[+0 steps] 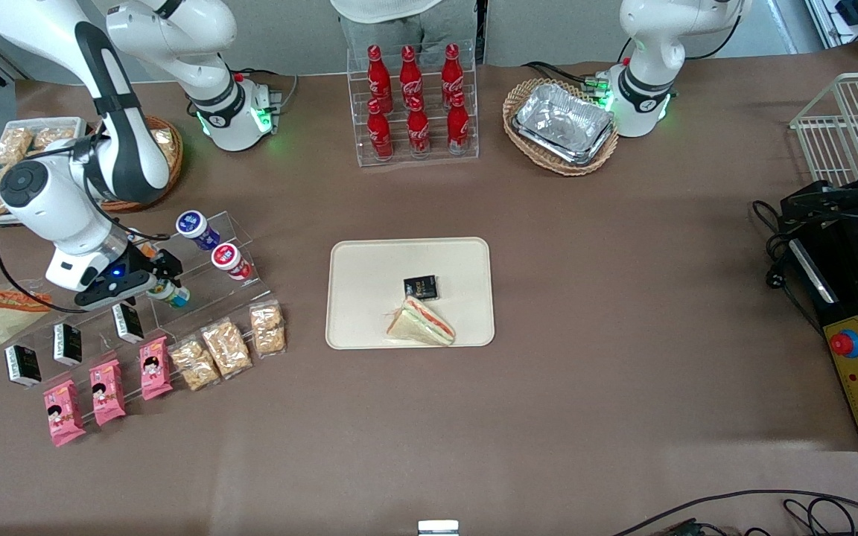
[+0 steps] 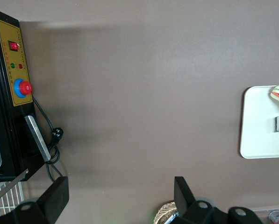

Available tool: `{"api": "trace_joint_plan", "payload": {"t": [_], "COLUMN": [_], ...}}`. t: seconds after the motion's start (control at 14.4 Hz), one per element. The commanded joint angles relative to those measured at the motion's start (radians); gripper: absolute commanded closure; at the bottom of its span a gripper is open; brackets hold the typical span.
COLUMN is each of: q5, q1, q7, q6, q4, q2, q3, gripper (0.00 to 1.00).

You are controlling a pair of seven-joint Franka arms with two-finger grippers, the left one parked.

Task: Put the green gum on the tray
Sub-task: 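Lower the right gripper and grasp the green gum bottle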

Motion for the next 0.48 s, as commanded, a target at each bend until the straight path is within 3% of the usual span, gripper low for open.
{"api": "trace_joint_plan", "payload": {"t": [0.0, 0.07, 0.14, 0.28, 0.42], "q5": [-0.014, -0.014, -0.014, -0.014, -0.009], "q1": [0.0, 0.0, 0.001, 0.001, 0.001], "q7": [0.004, 0.004, 0.004, 0.005, 0.007], "q6": [0.049, 0.049, 0.049, 0.049, 0.046], "q4": [-0.036, -0.036, -0.036, -0.034, -0.029], "q2": [-0.005, -0.005, -0.005, -0.005, 0.0], "q3": [0.001, 0.001, 0.001, 0.001, 0.001], "gripper": [0.0, 0.1, 0.37, 0.68, 0.82]}}
